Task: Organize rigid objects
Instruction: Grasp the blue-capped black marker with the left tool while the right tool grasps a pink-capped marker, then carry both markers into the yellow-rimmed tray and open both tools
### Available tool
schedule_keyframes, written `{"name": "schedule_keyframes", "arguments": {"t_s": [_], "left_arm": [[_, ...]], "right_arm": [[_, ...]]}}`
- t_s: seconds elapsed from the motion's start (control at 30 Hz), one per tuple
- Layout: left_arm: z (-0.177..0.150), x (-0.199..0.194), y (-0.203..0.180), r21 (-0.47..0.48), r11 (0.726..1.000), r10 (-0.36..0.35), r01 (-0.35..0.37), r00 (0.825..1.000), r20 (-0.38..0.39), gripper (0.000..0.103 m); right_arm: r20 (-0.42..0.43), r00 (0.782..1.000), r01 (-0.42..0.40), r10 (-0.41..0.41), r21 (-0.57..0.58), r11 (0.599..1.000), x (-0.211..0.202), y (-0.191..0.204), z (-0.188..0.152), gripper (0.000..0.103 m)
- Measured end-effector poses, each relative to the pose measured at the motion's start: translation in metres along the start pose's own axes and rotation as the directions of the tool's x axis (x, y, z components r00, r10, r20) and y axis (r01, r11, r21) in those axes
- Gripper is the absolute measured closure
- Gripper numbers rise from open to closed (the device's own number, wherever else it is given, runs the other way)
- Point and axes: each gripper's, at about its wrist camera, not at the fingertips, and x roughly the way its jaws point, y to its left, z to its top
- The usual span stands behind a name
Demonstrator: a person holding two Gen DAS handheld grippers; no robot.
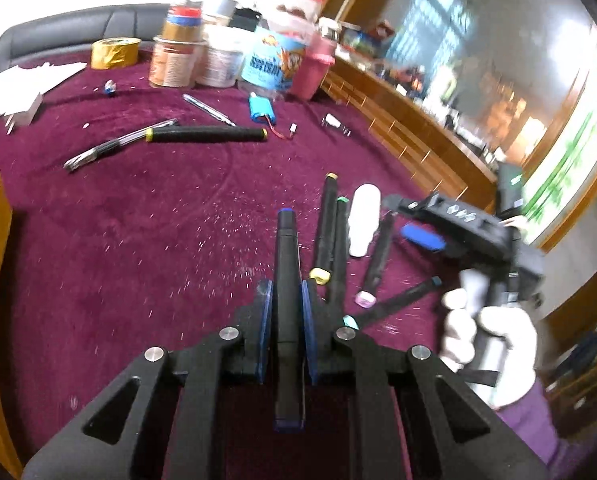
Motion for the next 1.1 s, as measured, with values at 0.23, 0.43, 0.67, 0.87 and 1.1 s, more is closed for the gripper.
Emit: {"name": "schedule_keyframes", "arguments": {"t_s": [0.23,0.43,0.67,0.87,1.1], "left_arm": [[-0.017,-0.042,0.016,-0.079,0.996,-0.042,0.05,0.995,0.092,0.091],[-0.03,-0.062,0.025,-0.104,0.993,-0.045,0.059,0.99,0.13,0.091],[-0.047,-0.09,0.038,-0.112,0.993,-0.027,0.045,0.987,0.156,0.091],[-0.055,-0.099,0.054,-0.137,0.99,-0.015,0.04,0.984,0.176,0.091],[-0.06,-0.117,0.062,-0.148,0.988,-0.008,0.04,0.977,0.214,0.091]], "right_arm": [[0.004,1.0,0.02,-0.019,-0.026,0.999,0.002,0.004,0.0,0.042],[0.013,1.0,0.022,-0.022,-0.031,0.999,0.001,0.002,-0.001,0.042],[-0.02,0.99,0.134,-0.139,-0.152,0.979,-0.002,0.023,-0.016,0.042],[-0.01,0.939,0.318,-0.344,-0.353,0.88,0.006,0.056,-0.041,0.046],[-0.053,0.956,0.252,-0.289,-0.354,0.901,0.007,0.068,-0.039,0.09]]}}
